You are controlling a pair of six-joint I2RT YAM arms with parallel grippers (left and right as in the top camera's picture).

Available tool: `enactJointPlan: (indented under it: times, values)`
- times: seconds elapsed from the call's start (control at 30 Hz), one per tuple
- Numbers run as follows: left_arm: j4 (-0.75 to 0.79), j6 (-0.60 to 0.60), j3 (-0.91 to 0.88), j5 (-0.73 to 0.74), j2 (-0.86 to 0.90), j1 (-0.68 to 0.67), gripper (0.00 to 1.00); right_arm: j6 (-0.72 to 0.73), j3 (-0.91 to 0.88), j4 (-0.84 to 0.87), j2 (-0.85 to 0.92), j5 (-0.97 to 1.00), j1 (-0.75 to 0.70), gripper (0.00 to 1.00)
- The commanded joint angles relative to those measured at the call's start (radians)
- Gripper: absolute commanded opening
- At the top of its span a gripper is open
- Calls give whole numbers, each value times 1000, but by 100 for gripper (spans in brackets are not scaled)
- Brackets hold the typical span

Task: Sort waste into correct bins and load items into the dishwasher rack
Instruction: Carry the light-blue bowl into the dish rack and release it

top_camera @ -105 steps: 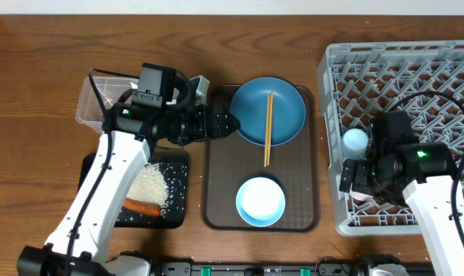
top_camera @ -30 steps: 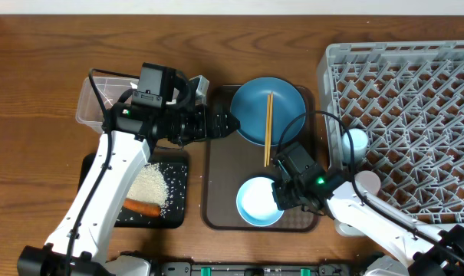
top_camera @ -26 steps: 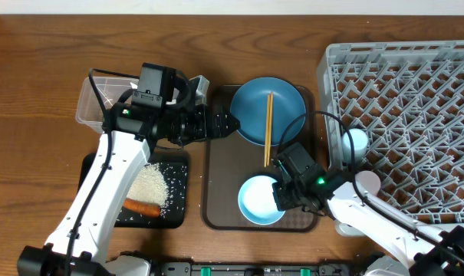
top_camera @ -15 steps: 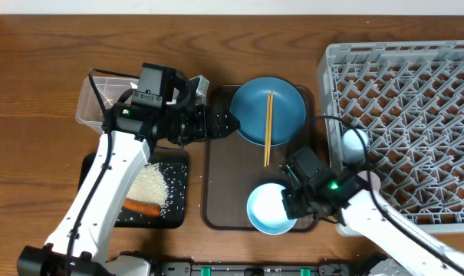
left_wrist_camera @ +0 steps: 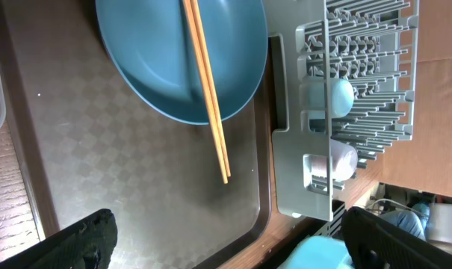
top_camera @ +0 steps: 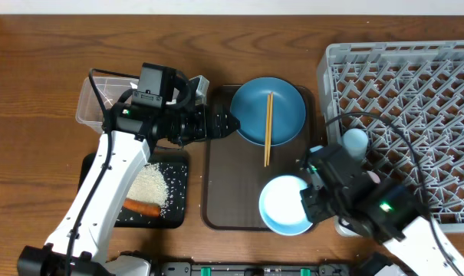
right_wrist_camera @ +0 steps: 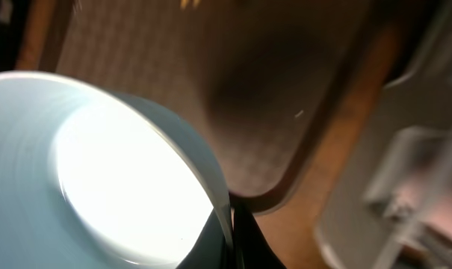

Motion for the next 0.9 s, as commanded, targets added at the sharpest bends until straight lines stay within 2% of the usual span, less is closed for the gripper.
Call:
enactJointPlan:
  times: [0.0,0.23,0.37,0.6,0.87]
  values:
    - [-1,10,6,-9,-10,2,98,-42,72,-4,-57,261,-4,1]
    - [-1,10,6,-9,-10,2,98,-44,113,101,-137,995,-4,1]
    - [-1,10,6,-9,-10,2,98,-105,112,290,-123,1278,-25,1]
    - [-1,10,6,-9,-10,2,98,-409,112,783,-13,1337,-180,1]
    - [-1,10,6,-9,-10,2,98,-680,112,1225,256,1213,-467,1]
